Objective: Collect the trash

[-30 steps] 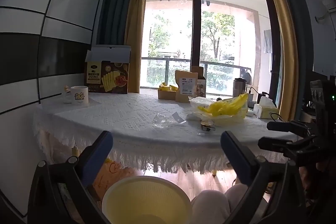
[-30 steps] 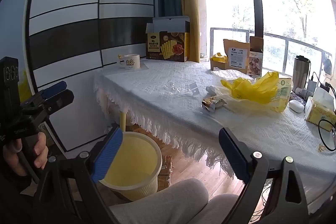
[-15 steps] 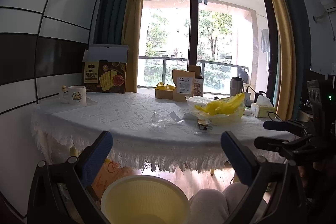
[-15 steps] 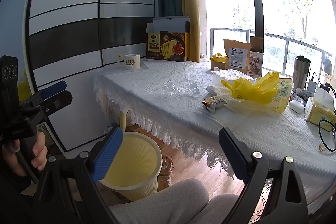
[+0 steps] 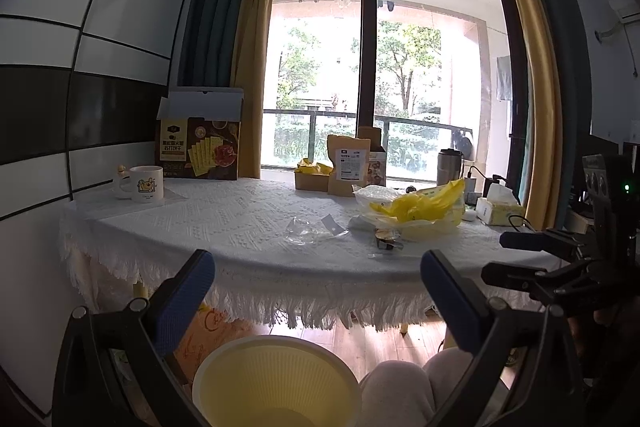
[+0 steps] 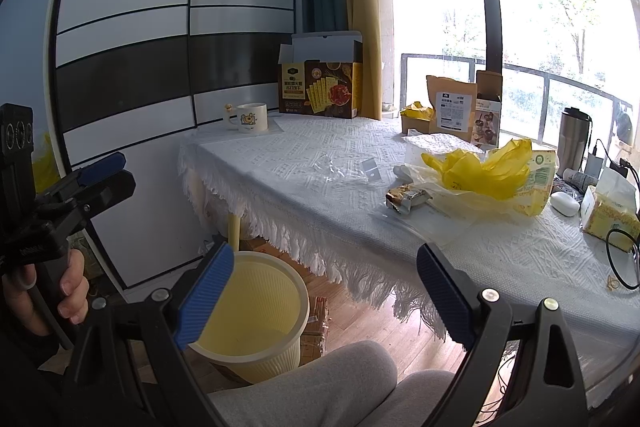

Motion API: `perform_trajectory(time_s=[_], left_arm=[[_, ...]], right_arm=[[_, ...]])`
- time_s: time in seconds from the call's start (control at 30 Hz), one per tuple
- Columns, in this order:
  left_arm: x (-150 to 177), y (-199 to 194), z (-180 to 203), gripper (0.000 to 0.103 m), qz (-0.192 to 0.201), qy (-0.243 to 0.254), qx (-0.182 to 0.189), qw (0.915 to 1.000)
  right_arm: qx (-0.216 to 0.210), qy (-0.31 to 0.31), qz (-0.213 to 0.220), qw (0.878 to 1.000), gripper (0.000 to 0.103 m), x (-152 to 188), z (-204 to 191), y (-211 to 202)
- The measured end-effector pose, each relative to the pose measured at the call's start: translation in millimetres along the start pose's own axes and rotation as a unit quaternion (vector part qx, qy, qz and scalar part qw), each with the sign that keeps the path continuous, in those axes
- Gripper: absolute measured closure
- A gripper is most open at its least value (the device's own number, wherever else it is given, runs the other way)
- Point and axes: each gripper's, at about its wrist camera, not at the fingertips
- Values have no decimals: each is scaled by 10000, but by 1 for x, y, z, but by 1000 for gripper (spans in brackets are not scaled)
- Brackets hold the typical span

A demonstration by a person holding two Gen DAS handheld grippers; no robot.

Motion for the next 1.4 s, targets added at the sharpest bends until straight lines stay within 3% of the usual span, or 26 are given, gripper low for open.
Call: perform_trajectory(time_s=[1.4], left_arm=[[-6,-1,1,0,27,54,98,9999]], right_arm=[[1,-13,11,10000,11,0,0,0]])
Point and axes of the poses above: each gripper's, at about its wrist camera, not at the fingertips, and y roughly the way its jaws point, z to its right, x to its underside, and after that the axes turned 2 degrees about x, right-handed
